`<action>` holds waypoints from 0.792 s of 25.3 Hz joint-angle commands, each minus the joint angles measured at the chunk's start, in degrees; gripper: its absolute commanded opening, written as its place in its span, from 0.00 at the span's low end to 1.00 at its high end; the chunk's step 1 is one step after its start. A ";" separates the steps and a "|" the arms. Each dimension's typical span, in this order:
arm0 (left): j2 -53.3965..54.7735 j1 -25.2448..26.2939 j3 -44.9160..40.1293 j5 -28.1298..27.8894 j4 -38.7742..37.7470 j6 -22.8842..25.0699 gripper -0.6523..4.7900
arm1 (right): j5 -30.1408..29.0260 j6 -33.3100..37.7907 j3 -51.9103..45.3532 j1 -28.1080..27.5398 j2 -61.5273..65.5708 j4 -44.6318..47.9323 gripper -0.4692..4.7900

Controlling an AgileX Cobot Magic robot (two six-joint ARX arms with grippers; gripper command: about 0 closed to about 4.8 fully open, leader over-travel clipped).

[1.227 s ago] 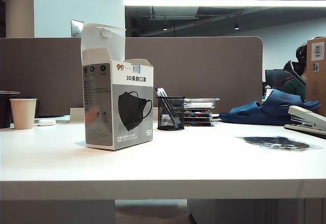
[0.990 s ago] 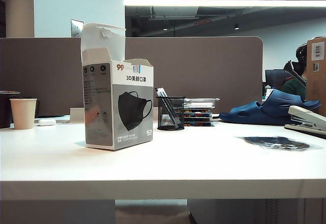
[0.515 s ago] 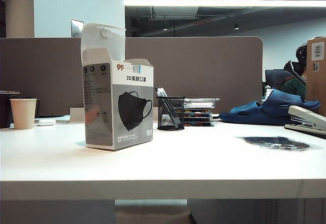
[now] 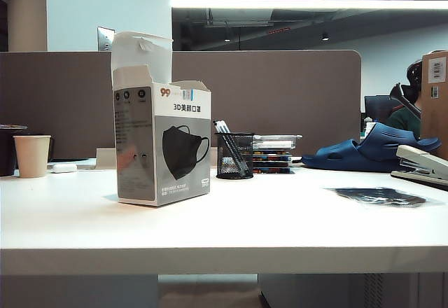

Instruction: Put the mask into the mask box.

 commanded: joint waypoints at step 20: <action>2.71 0.04 24.92 16.35 -26.32 3.06 0.11 | -5.95 -0.11 34.03 0.04 14.47 -25.97 0.09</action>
